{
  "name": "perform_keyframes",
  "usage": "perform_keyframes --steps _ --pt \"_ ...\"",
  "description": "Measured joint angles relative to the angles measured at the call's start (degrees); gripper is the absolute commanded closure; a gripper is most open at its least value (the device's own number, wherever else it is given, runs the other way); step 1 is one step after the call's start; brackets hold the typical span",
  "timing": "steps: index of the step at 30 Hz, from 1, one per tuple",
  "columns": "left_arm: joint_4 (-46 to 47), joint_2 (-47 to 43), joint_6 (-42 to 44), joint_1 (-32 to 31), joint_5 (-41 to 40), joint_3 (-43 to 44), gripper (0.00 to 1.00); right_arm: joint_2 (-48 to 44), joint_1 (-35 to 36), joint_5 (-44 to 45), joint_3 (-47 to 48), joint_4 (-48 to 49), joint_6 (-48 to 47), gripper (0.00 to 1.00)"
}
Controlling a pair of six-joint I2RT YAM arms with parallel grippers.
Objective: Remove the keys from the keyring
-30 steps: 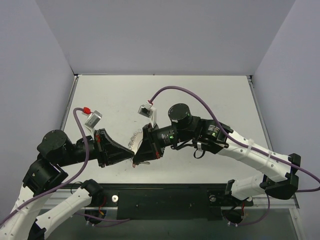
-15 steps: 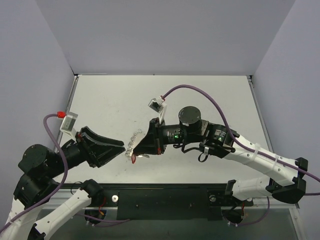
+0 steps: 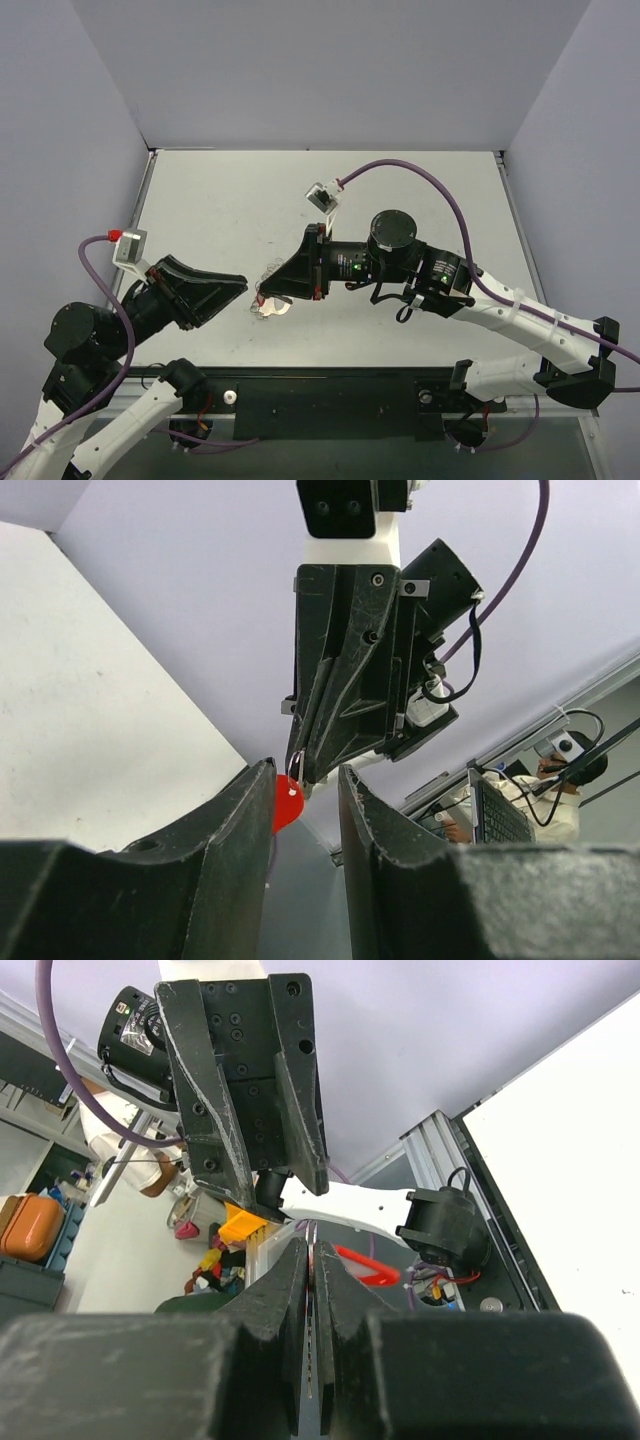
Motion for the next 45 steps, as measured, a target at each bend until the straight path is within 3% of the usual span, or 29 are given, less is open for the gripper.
perform_keyframes --steps 33,45 --pt "8.5 -0.4 -5.2 0.0 -0.9 -4.2 0.67 0.1 0.2 1.1 0.3 3.1 0.5 1.0" --pt "11.0 -0.4 -6.9 0.0 -0.7 -5.8 0.81 0.3 0.9 1.3 0.5 3.6 0.6 1.0"
